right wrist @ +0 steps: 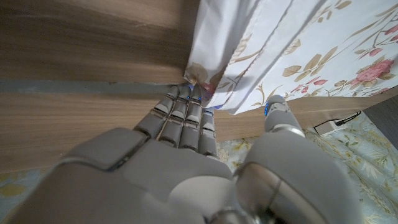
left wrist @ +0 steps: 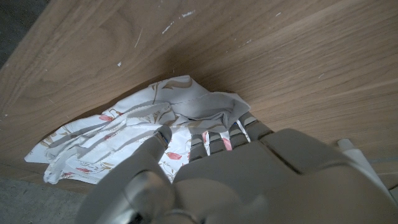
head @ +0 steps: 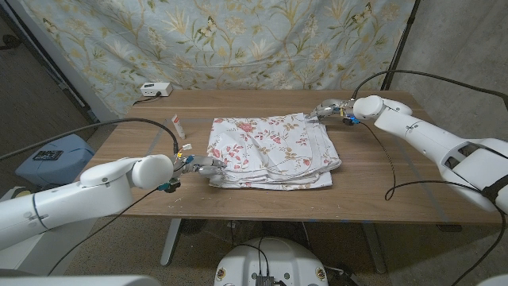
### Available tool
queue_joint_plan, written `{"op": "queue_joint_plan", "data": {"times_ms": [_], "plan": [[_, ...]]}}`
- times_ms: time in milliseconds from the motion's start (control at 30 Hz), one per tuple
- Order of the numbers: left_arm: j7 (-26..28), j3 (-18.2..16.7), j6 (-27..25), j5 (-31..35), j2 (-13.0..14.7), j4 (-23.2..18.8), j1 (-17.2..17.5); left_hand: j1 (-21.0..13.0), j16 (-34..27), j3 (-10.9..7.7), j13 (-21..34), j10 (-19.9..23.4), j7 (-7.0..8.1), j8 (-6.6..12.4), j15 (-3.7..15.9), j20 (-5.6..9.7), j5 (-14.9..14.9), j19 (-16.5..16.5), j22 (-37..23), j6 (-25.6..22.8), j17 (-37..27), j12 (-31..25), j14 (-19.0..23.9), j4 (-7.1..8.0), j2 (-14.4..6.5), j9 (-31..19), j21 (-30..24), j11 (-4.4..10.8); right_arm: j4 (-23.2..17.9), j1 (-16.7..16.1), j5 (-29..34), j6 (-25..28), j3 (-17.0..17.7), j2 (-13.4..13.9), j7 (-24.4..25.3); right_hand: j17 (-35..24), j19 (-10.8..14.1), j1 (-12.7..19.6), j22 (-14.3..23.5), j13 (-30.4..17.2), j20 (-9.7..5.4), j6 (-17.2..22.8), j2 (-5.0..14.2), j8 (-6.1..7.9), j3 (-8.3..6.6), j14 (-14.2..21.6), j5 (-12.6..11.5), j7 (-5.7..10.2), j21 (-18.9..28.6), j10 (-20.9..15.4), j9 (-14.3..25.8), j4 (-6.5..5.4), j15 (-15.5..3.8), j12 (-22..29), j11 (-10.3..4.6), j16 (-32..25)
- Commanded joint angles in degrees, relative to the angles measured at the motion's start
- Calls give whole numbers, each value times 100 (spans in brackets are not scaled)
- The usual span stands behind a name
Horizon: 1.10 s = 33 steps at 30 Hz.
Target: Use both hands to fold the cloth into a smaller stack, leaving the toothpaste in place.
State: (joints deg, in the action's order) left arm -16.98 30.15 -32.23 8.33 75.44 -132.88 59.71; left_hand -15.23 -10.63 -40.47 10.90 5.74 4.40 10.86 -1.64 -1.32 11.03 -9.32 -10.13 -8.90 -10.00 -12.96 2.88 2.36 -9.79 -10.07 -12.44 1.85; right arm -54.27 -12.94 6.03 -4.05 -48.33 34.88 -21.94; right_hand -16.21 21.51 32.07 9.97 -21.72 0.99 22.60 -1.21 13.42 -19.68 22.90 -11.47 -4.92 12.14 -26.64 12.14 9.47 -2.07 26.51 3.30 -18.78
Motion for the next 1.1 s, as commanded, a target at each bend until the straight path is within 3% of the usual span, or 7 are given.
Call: {"op": "queue_joint_plan", "data": {"times_ms": [33, 367, 467, 600, 767, 967, 1100], "plan": [[8, 26, -71, 17, -14, -13, 23, 21, -13, -55, 7, 48, -1, -10, 15, -10, -17, -45, -6, -55, -14, -10, 40, 9, 38, -13, 7, 12, -109, -61, 64, 156, -41, -74, 164, -170, 209, 193, 30, -215, 21, 293, -9, 110, 0, 292, -35, 54, 79, -263, 57, 19, -119, 316, -94, -170], [-5, 44, -27, 24, -26, 32, 3, 18, -6, -69, 7, 44, 14, -17, 18, -8, -18, -50, -6, -52, -11, 2, 50, -6, 43, -13, 10, 13, -277, -123, 151, 345, -58, -78, 350, -657, 739, 618, 47, -765, 42, 930, -46, 303, 67, 992, -31, 155, 193, -774, 164, 20, -408, 1080, -345, -669], [-21, 61, -12, 38, -47, 50, -14, 15, -2, -75, 7, 43, 14, -19, 18, -2, -18, -56, -6, -53, -8, 6, 51, -15, 48, -13, 10, 16, -332, -147, 163, 387, -48, -64, 402, -820, 914, 766, 53, -936, -3, 1133, -51, 370, 91, 1177, -30, 217, 233, -892, 203, 15, -555, 1299, -413, -829], [-44, 85, 27, 65, -79, 82, -46, 12, 1, -80, 7, 42, 16, -21, 14, 0, -18, -56, -6, -53, -6, 10, 53, -23, 49, -13, 12, 12, -395, -167, 176, 445, -38, -46, 440, -901, 1015, 833, 56, -1020, -21, 1261, -59, 413, 109, 1255, -31, 242, 259, -980, 222, 13, -563, 1418, -425, -906], [-120, 146, 31, 140, -141, 117, -114, 0, 4, -91, 7, 43, 20, -18, 25, -1, -18, -64, -7, -65, -1, 15, 64, -45, 52, -13, 11, 14, -599, -220, 215, 604, -21, 6, 502, -1069, 1313, 1016, 65, -1229, -129, 1577, -73, 524, 131, 1600, -32, 367, 344, -1188, 273, 15, -723, 1701, -547, -1121], [-194, 201, 25, 206, -190, 136, -165, -6, 8, -100, 7, 56, 22, -13, 27, 4, -19, -73, -7, -87, 1, 16, 69, -60, 55, -14, 11, 21, -802, -235, 245, 759, -1, 59, 488, -1120, 1463, 1159, 69, -1345, -172, 1762, -74, 595, 105, 1773, -39, 400, 387, -1314, 304, 31, -809, 1856, -617, -1183], [-222, 238, 0, 244, -250, 164, -197, -6, 8, -103, 7, 60, 23, -12, 30, 14, -20, -78, -7, -96, 0, 18, 76, -67, 59, -14, 11, 26, -992, -229, 289, 861, -1, 105, 446, -1147, 1534, 1241, 73, -1424, -183, 1841, -72, 628, 86, 1873, -41, 407, 406, -1398, 327, 33, -852, 1954, -738, -1208]]}}
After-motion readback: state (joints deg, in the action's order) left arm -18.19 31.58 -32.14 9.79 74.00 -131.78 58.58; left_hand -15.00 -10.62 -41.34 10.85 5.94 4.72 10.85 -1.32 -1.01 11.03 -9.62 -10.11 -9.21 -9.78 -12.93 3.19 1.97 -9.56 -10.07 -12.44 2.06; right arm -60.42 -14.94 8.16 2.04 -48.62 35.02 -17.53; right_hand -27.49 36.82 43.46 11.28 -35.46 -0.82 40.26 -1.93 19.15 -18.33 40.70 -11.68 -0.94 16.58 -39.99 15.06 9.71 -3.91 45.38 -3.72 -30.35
